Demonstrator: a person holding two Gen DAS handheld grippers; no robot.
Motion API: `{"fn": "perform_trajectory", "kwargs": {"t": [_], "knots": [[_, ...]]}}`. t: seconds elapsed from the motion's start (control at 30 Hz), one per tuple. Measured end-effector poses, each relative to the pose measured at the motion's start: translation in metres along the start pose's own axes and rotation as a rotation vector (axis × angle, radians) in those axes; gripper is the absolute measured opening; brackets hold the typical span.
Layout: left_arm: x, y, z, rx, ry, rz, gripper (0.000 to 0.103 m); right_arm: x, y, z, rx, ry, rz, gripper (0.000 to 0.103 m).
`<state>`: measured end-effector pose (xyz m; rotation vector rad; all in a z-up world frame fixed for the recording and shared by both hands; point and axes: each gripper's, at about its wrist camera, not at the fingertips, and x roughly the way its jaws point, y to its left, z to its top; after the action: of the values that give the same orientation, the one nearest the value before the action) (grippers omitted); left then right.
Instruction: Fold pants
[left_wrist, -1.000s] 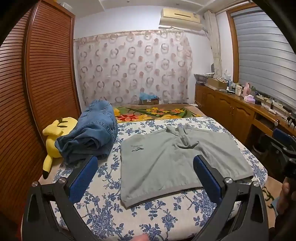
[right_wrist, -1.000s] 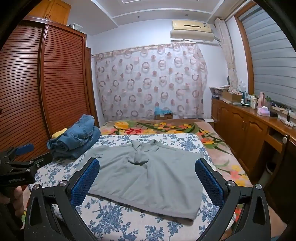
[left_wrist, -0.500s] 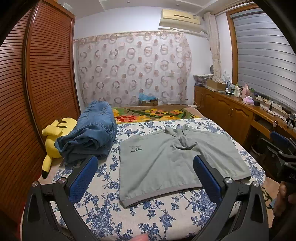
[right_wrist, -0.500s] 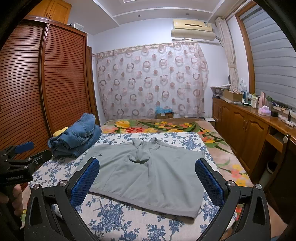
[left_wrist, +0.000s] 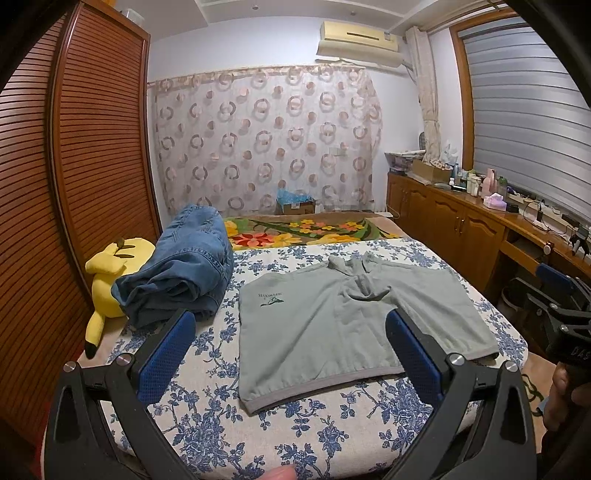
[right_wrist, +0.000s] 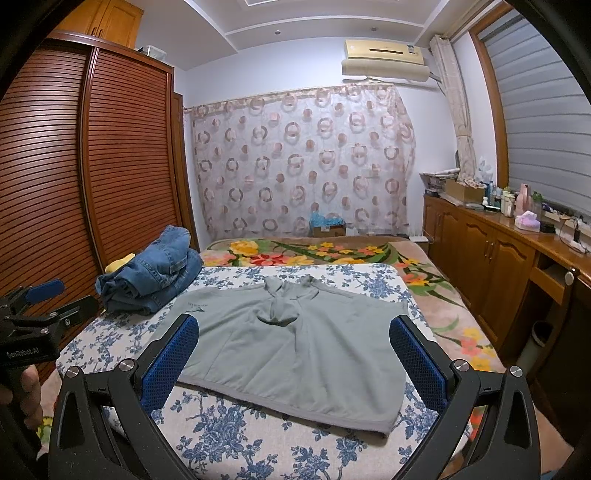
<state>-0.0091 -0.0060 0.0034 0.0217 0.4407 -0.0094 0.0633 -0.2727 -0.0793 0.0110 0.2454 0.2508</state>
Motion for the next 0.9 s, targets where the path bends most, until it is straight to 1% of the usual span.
{"fn": "perform_trajectory", "kwargs": {"t": [0.9], "knots": [[-0.0003,0.0012,0.0003,0.001,-0.003,0.001,0.103,-0.0009,-0.0009,0.0015,0.005,0.003,-0.003,0.103]]}}
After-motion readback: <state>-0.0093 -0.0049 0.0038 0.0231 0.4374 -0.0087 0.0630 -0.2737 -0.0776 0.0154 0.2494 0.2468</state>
